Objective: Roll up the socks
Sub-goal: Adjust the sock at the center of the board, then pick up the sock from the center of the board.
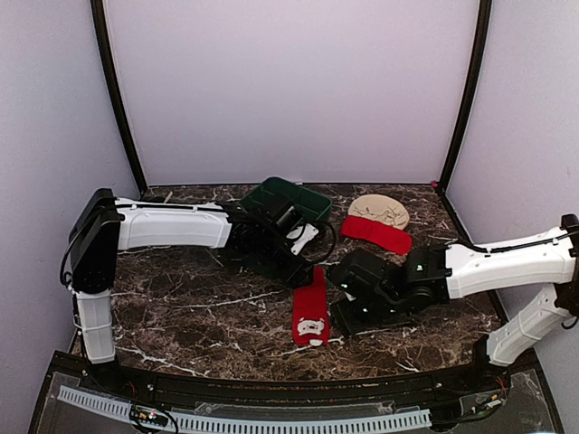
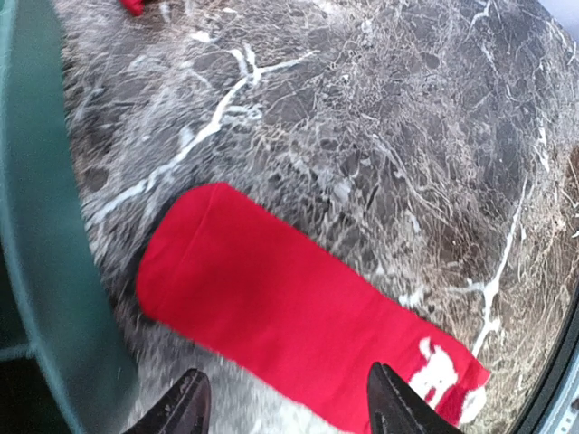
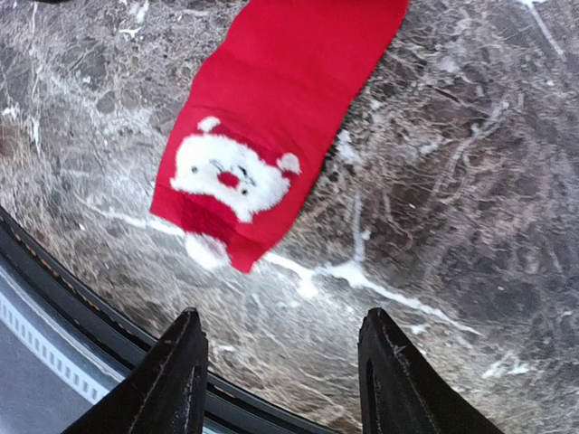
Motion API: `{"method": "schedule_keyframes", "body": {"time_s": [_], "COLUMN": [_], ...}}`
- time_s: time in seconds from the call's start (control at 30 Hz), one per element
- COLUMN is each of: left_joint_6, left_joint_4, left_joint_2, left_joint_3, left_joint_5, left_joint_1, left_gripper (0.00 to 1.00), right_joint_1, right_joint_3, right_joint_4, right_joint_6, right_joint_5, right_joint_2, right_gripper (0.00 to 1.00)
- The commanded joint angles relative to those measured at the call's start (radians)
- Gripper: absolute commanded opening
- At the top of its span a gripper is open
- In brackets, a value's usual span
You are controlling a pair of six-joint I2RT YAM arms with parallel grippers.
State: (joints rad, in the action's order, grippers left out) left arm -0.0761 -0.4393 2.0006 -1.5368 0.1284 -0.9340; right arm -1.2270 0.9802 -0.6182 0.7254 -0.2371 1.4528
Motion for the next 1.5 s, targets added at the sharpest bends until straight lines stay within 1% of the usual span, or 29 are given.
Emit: {"method": "schedule_keyframes", "body": {"time_s": [0.0, 0.17, 0.4, 0.5, 0.73, 0.9, 1.07, 1.23, 1.37, 1.47], "left_joint_6": [-0.050, -0.086, -0.114, -0.121, -0.143, -0.187, -0.234, -0.282, -0.326, -0.352], "left_joint_4": [0.028, 0.017, -0.010, -0.012, -0.061, -0.090, -0.027, 0.050, 0.054, 0.066], "left_joint_2": [-0.173, -0.264, -0.336, -0.342, -0.289, -0.293, -0.344, -0.386, -0.424, -0.454], "left_joint_3": [0.097, 0.175, 0.224, 0.231, 0.177, 0.199, 0.288, 0.372, 0.443, 0.490], "left_joint_5": [-0.070, -0.106, -0.164, -0.175, -0.193, -0.185, -0.194, -0.225, -0.261, -0.284], "left_joint_1": [-0.037, -0.068, -0.101, -0.111, -0.135, -0.150, -0.183, -0.220, -0.235, -0.235], "left_gripper": [0.61, 0.61, 0.61, 0.61, 0.61, 0.61, 0.60, 0.60, 0.60, 0.59], "right_joint_1": [-0.039, -0.072, -0.082, -0.093, -0.127, -0.155, -0.181, -0.181, -0.184, -0.186], "right_joint_3": [-0.062, -0.083, -0.091, -0.091, -0.113, -0.057, 0.016, 0.000, -0.011, -0.001], "right_joint_4": [-0.053, -0.061, -0.061, -0.084, -0.056, -0.034, -0.036, 0.009, 0.065, 0.096], "right_joint_6": [-0.108, -0.190, -0.271, -0.281, -0.279, -0.334, -0.381, -0.431, -0.493, -0.548], "right_joint_5": [-0.050, -0.097, -0.109, -0.138, -0.118, -0.107, -0.129, -0.125, -0.115, -0.110], "right_joint_2": [-0.074, -0.112, -0.120, -0.111, -0.127, -0.038, 0.056, 0.069, 0.085, 0.128], "right_gripper": [0.53, 0.53, 0.51, 0.50, 0.48, 0.50, 0.54, 0.56, 0.56, 0.55]}}
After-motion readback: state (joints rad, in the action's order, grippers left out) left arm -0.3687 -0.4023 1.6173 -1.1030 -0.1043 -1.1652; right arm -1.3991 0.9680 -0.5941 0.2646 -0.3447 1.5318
